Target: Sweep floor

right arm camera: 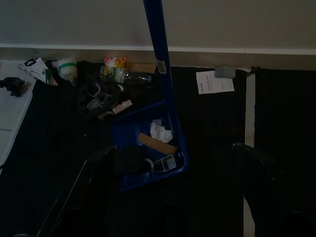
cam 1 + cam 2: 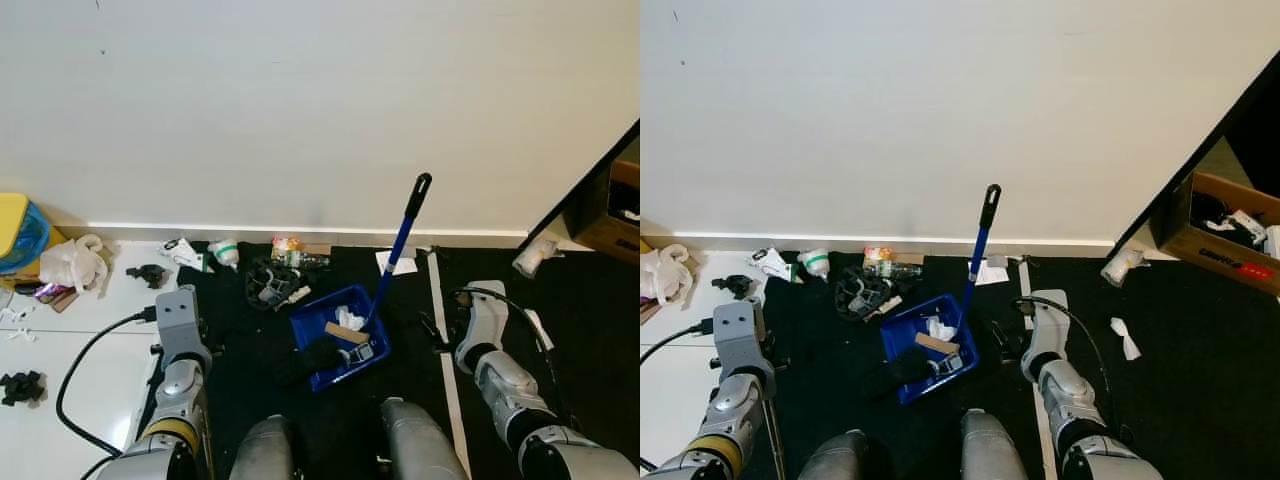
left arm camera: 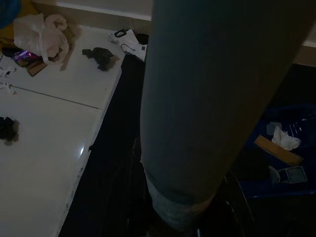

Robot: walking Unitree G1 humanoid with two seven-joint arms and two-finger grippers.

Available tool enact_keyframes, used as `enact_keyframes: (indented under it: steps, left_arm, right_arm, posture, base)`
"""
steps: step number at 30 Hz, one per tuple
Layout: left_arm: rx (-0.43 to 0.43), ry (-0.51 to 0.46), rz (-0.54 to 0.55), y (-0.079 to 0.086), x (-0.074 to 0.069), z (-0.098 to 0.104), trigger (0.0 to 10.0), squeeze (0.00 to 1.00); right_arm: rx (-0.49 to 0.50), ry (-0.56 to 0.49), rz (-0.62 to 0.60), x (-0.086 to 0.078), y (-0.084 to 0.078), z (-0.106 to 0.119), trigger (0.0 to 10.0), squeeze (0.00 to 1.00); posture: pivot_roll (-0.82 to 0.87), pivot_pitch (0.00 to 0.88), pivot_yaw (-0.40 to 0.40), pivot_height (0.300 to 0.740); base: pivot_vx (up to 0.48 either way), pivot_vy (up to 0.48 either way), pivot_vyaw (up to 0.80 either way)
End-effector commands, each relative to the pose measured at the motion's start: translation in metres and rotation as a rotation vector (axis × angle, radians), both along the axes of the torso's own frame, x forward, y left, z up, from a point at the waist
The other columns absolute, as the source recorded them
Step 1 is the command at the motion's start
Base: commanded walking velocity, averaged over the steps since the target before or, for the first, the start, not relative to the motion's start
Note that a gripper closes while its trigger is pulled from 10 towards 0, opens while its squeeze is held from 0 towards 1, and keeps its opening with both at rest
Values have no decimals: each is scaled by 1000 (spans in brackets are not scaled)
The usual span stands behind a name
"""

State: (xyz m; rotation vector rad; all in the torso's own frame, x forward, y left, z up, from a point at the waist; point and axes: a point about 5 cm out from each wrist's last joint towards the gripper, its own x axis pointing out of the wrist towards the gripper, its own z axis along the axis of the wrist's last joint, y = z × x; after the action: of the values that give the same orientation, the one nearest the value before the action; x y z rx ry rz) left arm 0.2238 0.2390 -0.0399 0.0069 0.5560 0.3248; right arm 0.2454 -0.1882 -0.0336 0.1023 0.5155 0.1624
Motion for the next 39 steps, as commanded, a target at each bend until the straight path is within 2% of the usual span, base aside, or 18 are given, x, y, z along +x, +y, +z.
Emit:
enact_keyframes:
  steps: [1,39]
  left_arm:
    - [-59,46,26,-8,-12,-11,10000,0]
    - [-72,38,27,-9,-10,-10,10000,0]
  right_arm:
    - [4,26,-9,-4,-2,-3,10000,0]
    - [1,23,-13,-1,-3,-2,10000,0]
  posture:
    - [8,89,-38,740]
    - [8,93,-44,740]
  base:
    - [0,0,0]
    - [0,0,0]
